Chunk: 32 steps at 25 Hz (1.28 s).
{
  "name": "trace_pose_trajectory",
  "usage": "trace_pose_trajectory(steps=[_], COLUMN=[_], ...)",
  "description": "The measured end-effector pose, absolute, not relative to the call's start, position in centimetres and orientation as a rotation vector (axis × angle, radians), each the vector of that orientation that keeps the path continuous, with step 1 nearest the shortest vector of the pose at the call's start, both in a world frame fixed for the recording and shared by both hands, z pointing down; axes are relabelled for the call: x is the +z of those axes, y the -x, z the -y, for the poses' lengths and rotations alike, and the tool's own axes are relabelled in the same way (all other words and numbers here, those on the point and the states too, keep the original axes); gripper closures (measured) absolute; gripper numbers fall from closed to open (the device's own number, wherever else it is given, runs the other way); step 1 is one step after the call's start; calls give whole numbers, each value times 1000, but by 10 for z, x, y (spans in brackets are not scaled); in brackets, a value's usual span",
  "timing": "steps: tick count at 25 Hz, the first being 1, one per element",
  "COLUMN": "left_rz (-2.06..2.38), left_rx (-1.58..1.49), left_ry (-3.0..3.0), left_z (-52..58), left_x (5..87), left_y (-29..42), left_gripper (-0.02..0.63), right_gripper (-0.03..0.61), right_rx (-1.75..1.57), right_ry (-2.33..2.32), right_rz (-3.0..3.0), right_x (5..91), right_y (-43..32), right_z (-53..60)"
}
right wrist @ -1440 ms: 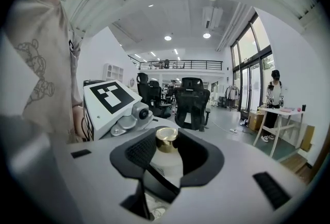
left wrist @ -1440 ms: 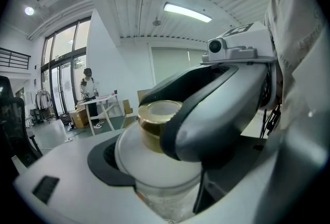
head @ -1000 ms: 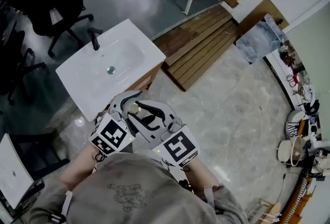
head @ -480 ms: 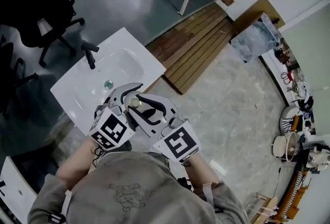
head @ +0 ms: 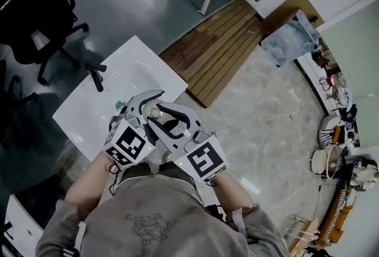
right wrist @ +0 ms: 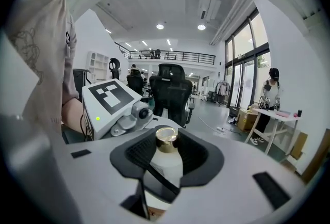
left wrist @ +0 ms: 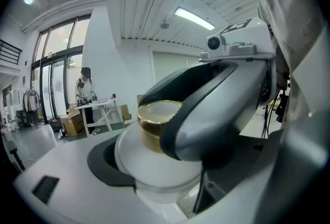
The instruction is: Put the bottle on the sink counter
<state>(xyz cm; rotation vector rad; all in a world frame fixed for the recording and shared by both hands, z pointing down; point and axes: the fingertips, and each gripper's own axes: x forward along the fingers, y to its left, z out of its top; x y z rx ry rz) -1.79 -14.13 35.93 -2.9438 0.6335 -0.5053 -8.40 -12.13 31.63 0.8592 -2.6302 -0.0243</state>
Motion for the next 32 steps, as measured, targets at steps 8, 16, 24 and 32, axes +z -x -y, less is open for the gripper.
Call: trace_pose_trajectory(steps=[8, 16, 24, 32], left_rz=[-635, -609, -578, -632], left_rx=[-509, -485, -494, -492], left_ry=[2957, 2946, 2912, 2928], left_z=[174, 221, 271, 310], left_x=[382, 401, 429, 469], left_y=[-9, -36, -48, -50], left_gripper=[291, 291, 291, 291], right_gripper=[445, 445, 445, 443], right_rx=[-5, -9, 30, 27], right_ry=[-817, -841, -906, -884], right_rz=[2602, 2625, 2636, 2628], right_x=[338, 357, 386, 425], right_y=[58, 32, 18, 16], right_z=[155, 203, 253, 291])
